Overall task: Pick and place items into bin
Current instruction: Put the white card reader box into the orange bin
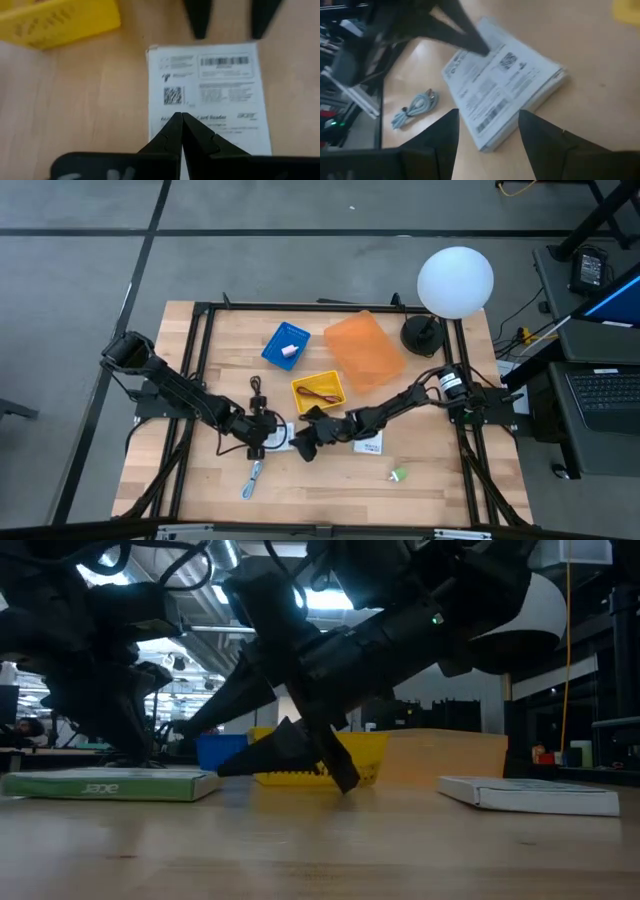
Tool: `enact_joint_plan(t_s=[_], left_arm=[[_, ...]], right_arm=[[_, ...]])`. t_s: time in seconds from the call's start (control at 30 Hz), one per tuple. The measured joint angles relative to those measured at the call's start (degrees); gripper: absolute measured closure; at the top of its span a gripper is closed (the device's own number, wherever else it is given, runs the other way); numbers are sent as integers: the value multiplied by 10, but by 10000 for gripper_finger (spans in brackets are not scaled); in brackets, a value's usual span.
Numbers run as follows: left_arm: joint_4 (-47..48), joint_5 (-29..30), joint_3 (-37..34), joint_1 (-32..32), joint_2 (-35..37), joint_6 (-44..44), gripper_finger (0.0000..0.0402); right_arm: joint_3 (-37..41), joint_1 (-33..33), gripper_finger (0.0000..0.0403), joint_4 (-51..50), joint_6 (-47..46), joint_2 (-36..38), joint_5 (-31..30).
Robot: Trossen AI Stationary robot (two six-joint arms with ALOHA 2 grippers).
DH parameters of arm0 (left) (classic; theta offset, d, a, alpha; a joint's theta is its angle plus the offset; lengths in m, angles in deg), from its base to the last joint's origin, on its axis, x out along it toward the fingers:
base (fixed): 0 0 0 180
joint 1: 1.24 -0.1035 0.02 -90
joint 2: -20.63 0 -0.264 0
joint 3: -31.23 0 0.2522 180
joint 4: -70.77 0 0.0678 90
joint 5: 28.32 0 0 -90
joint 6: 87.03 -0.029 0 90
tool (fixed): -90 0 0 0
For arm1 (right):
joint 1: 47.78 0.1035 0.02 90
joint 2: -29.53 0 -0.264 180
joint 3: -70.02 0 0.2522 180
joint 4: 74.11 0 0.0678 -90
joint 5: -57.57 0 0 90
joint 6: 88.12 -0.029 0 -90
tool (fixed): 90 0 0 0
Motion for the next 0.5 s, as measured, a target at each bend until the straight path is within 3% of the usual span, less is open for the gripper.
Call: enact_joint_plan(t_s=[0.23,0.5], left_arm=[[16,-2,0,1,24,-25,398],[77,-31,0,19,66,28,398]], right_arm=[[-2,0,210,-48,8,4,-6],[-2,0,210,-51,26,4,-6]])
